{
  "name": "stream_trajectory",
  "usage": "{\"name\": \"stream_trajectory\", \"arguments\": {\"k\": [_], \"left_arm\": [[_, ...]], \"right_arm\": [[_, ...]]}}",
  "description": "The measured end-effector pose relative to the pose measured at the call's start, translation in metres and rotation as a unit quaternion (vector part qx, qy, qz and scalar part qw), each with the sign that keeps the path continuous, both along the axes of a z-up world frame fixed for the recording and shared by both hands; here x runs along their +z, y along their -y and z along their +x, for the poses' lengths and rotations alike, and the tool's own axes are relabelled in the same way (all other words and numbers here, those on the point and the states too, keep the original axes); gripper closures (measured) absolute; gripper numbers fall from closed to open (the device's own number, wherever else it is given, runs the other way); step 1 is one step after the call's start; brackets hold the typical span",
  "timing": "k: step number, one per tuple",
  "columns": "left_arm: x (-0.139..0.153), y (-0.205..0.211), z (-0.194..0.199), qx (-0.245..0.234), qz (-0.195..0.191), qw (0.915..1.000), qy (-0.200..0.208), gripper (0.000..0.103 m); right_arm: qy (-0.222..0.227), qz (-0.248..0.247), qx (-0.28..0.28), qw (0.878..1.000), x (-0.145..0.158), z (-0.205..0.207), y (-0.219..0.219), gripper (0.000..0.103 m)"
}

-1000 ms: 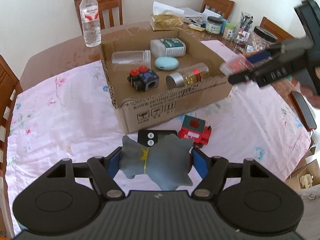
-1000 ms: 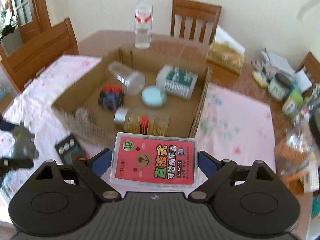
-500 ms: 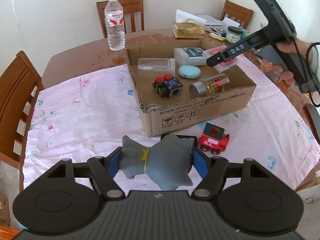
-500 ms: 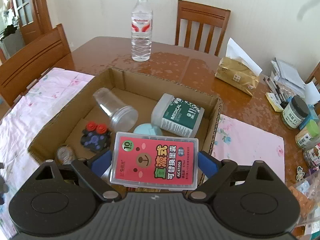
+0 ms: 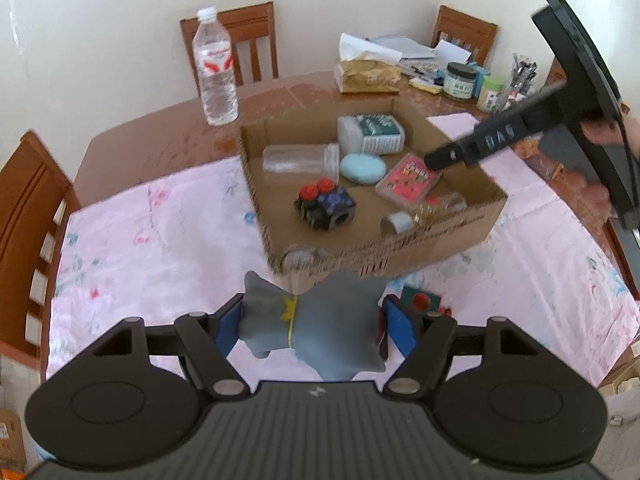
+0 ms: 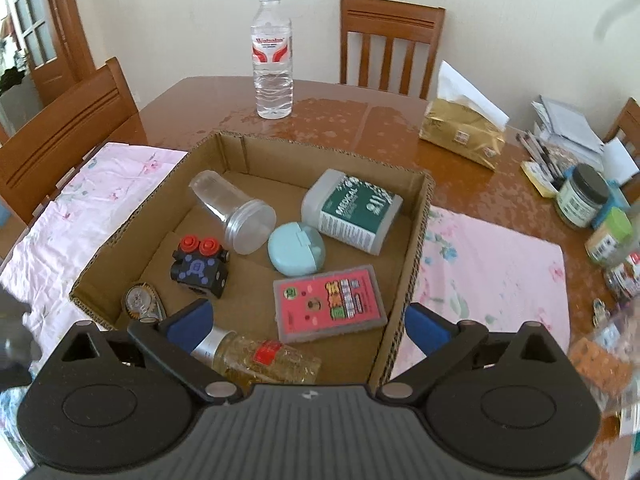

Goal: Organize rigid objects
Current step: 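Carry the elephant and pink card into the box and release both, then grasp the black timer with left tool while right tool grasps the red S.L train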

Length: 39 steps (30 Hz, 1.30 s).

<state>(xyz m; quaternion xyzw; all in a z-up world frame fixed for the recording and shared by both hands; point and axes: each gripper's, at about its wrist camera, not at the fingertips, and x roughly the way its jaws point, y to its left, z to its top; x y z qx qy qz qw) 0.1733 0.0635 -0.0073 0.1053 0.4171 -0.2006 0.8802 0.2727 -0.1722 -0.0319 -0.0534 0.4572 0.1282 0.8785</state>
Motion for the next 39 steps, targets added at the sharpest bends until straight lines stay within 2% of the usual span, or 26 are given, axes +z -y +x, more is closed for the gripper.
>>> {"name": "stream_trajectory", "arguments": {"k": [5,8,15,26,29,30,31,33,39], "left_arm": [[0.013,0.013,0.022,-0.019,-0.011,0.9997,0.014,0.031],[0.017,0.023,0.038,-0.029,-0.014,0.9992,0.024,0.031],[0.011,0.056,0.088,-0.057,-0.011,0.9979,0.029,0.031],[-0.011,0.086,0.189,-0.028,0.027,0.9988,0.03,0.03],[-0.016,0.088,0.204,-0.007,0.037,0.9986,0.038,0.022],[-0.015,0.088,0.206,-0.003,0.041,0.9982,0.043,0.008],[-0.014,0.088,0.206,0.004,0.047,0.9974,0.055,0.003],[-0.01,0.085,0.203,0.001,0.043,0.9965,0.072,0.003],[0.004,0.069,0.183,0.003,0.017,0.9974,0.07,0.002]], "right_arm": [[0.01,-0.023,-0.025,0.999,0.002,-0.018,-0.001,0.0],[0.012,-0.019,-0.034,0.999,0.003,-0.028,0.002,0.0],[0.014,-0.02,-0.041,0.999,0.003,-0.042,0.003,0.0],[0.021,-0.009,-0.06,0.998,0.011,-0.047,0.005,0.0],[0.022,-0.01,-0.067,0.997,0.012,-0.048,0.006,0.0],[0.02,-0.009,-0.069,0.997,0.011,-0.048,0.007,0.0],[0.02,-0.009,-0.071,0.997,0.011,-0.049,0.007,0.0],[0.018,-0.008,-0.072,0.997,0.01,-0.049,0.007,0.0],[0.016,-0.009,-0.074,0.997,0.008,-0.048,0.006,0.0]]}}
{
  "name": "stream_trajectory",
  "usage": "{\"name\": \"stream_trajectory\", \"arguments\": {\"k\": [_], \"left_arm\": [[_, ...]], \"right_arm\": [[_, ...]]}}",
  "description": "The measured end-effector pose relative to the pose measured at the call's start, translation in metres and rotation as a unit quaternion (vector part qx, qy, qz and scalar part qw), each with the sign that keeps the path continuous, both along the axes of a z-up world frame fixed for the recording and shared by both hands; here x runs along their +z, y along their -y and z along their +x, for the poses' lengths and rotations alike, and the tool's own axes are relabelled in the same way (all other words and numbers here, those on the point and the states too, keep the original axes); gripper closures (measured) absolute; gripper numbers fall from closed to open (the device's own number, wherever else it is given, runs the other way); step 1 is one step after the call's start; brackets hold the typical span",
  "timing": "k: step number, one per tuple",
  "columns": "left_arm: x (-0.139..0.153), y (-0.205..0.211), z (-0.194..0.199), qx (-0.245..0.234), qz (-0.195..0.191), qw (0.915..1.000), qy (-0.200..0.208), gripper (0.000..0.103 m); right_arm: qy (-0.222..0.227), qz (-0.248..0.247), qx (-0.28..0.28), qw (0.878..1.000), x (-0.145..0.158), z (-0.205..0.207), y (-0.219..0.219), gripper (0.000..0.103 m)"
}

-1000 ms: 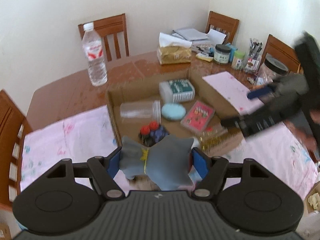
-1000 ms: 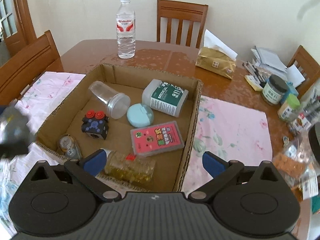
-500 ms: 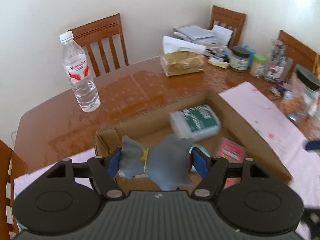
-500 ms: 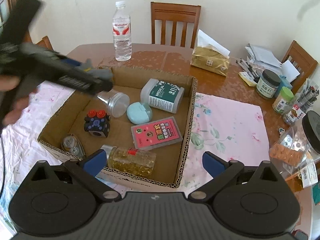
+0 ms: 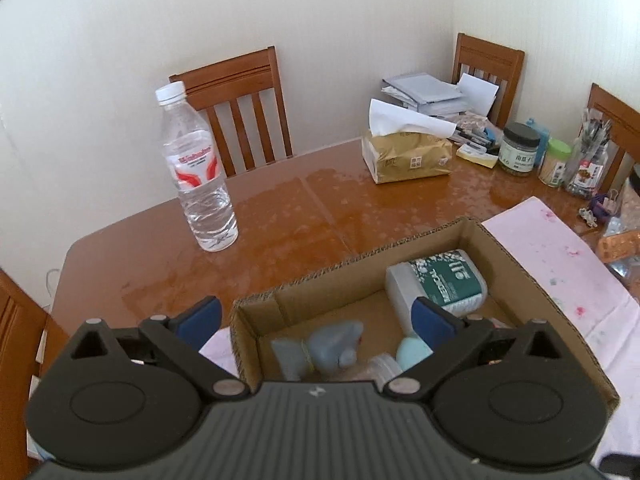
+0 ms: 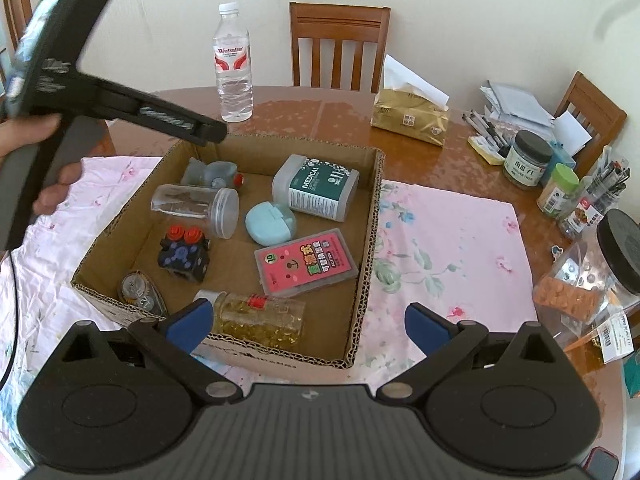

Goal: Organize rigid objects
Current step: 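Grasp the black timer with left tool while right tool grasps the red S.L train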

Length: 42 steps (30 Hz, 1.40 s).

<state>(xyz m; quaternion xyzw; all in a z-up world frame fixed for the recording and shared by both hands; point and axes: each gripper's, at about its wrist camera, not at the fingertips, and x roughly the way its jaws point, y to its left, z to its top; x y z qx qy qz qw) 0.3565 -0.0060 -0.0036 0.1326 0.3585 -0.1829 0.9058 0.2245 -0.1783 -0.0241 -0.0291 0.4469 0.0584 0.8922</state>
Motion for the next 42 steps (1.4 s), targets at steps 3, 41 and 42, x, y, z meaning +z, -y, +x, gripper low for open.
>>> {"name": "stream_trajectory", "arguments": {"k": [3,41,42], "left_arm": [[0.007,-0.009,-0.015,0.004,-0.005,1.0,0.004,0.002],[-0.069,-0.081,-0.18,0.098,-0.027,0.9923,-0.07,0.001],[-0.07,-0.083,-0.18,0.099,-0.027,0.9923,-0.07,0.001]], "right_arm": [[-0.001,0.002,0.003,1.0,-0.001,-0.001,-0.001,0.0],[-0.081,0.014,0.052,0.995,-0.059,-0.021,-0.052,0.0],[-0.084,0.016,0.052,0.995,-0.061,-0.02,-0.054,0.0]]}}
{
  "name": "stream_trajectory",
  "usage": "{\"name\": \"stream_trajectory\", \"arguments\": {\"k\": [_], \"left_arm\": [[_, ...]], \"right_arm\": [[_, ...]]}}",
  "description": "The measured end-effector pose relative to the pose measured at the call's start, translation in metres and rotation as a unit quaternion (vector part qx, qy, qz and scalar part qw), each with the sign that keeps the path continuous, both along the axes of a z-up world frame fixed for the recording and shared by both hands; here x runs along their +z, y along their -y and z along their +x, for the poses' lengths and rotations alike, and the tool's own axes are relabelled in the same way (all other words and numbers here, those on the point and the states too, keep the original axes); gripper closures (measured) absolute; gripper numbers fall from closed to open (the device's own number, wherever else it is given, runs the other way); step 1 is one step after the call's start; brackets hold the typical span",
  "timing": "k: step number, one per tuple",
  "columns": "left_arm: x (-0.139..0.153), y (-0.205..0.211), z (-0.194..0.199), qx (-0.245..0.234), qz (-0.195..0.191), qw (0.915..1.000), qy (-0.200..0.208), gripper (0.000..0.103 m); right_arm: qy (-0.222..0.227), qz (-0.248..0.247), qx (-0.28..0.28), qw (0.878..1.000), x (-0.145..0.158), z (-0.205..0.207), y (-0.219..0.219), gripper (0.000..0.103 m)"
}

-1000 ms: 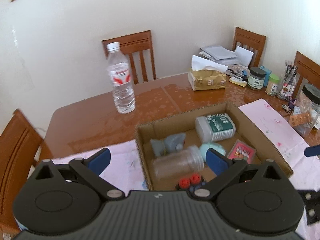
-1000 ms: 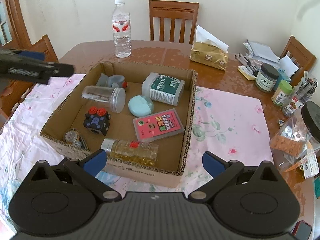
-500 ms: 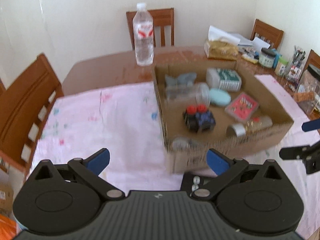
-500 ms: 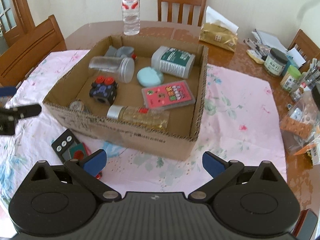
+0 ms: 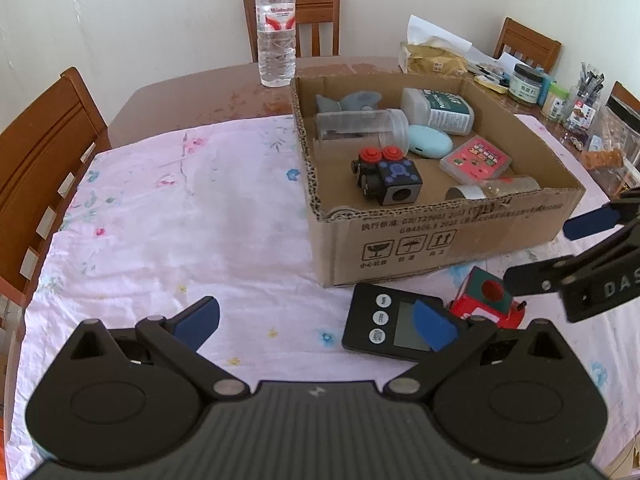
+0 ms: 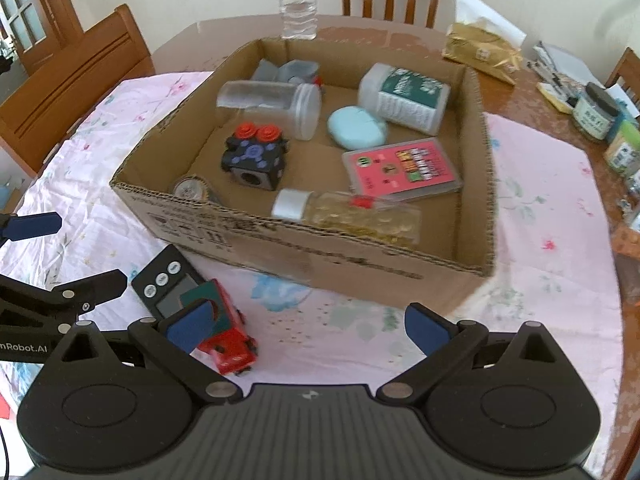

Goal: Organize rigid objects
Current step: 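Grasp the black timer with left tool while right tool grasps the red S.L train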

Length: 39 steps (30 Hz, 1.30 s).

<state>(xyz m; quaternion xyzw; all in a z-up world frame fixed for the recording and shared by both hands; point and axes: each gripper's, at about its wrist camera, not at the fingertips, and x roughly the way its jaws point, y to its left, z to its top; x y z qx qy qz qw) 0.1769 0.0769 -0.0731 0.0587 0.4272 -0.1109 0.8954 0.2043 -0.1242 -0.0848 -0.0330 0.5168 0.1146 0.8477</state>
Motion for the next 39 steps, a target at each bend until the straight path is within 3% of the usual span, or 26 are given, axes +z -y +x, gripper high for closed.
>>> {"name": "stream_trajectory", "arguments": {"k": [9,21,24,31,39], "left_arm": [[-0.003,-0.006,0.006,0.0,-0.003,1.0,-0.005,0.001],[-0.003,0.004,0.012,-0.02,-0.01,0.9997,-0.006,0.001],[-0.005,0.008,0.012,-0.027,-0.009,0.9996,-0.008,0.001],[-0.011,0.016,0.01,-0.038,-0.006,0.9991,-0.02,0.001],[-0.012,0.011,0.004,-0.033,-0.011,0.9991,-0.026,0.001]], "right_arm": [[-0.015,0.002,-0.02,1.0,-0.01,0.009,0.002,0.0],[-0.015,-0.036,-0.088,0.995,-0.011,0.009,0.048,0.0],[-0.014,-0.025,-0.092,0.995,-0.008,0.005,0.055,0.0],[-0.023,0.008,-0.007,1.0,-0.014,-0.006,0.029,0.0],[-0.028,-0.061,0.088,0.994,-0.025,-0.024,0.007,0.0]]}}
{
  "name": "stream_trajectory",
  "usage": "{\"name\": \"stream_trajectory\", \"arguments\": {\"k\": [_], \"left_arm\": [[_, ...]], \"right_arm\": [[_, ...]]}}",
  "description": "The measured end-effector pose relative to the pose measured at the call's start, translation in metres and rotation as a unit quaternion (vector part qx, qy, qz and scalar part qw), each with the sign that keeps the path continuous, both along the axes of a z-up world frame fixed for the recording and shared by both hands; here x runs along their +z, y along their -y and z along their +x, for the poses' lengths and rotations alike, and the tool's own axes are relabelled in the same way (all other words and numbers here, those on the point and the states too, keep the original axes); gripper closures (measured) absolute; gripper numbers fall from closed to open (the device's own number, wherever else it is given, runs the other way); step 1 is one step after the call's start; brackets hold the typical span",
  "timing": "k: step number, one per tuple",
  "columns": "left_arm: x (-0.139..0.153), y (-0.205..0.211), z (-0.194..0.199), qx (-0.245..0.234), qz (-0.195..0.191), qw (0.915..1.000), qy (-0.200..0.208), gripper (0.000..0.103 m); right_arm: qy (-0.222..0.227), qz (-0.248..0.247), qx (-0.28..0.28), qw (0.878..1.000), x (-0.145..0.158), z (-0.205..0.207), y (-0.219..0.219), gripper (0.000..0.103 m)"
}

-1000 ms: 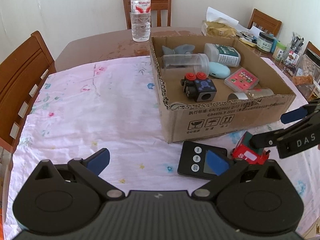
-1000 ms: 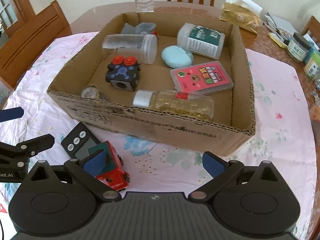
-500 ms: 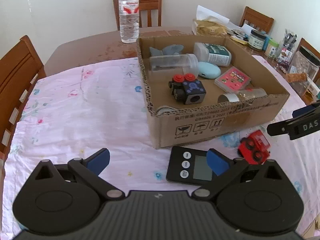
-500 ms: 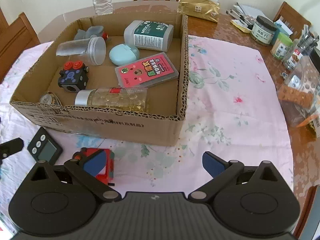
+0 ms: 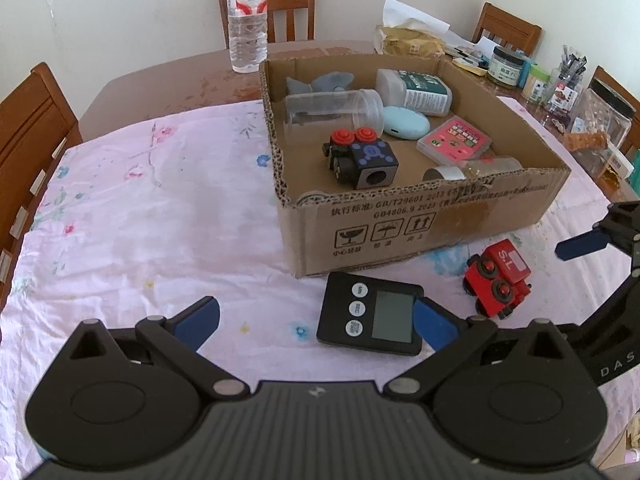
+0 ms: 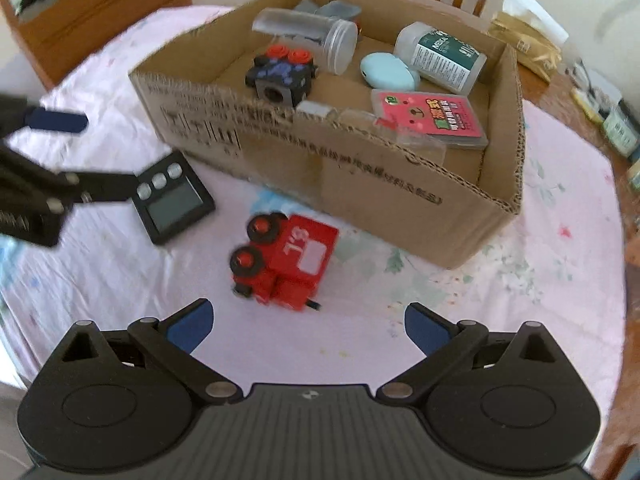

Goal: Organize rigid objects
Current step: 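Grasp the black timer with left tool while right tool grasps the red S.L train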

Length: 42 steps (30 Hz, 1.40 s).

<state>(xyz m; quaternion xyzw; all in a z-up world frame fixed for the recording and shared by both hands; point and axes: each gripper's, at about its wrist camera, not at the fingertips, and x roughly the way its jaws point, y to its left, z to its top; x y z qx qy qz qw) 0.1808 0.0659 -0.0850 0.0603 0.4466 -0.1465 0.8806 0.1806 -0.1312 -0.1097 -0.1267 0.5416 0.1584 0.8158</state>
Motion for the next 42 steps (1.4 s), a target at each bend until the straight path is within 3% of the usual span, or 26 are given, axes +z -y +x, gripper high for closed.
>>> {"name": "stream_trajectory", "arguments": {"k": [5,10,17,22,24,32,42], "left_arm": [[-0.006,0.0,0.0,-0.004,-0.004,0.9999,-0.014,0.001],[-0.015,0.008,0.002,-0.028,0.005,0.9993,-0.024,0.001],[-0.024,0.024,0.006,-0.074,0.015,0.9969,-0.021,0.005],[-0.03,0.037,0.009,-0.095,0.024,0.9951,-0.016,0.028],[-0.03,0.038,0.012,-0.092,0.015,0.9956,-0.014,0.034],[-0.029,0.023,0.007,-0.058,0.018,0.9979,-0.022,0.034],[-0.03,-0.004,0.0,-0.007,0.018,0.9995,-0.027,0.034]], "right_arm": [[0.014,-0.041,-0.01,0.999,-0.004,0.004,0.006,0.0],[0.031,-0.026,-0.027,0.999,-0.002,0.013,0.002,0.0],[0.029,-0.019,-0.006,0.999,-0.003,0.012,-0.004,0.0],[0.023,-0.005,-0.001,1.0,-0.002,0.004,0.004,0.0],[0.023,0.003,-0.001,1.0,0.0,0.003,0.006,0.0],[0.02,0.041,0.04,0.998,0.003,0.004,-0.008,0.0],[-0.023,0.086,0.096,0.991,-0.001,-0.003,-0.04,0.0]]}}
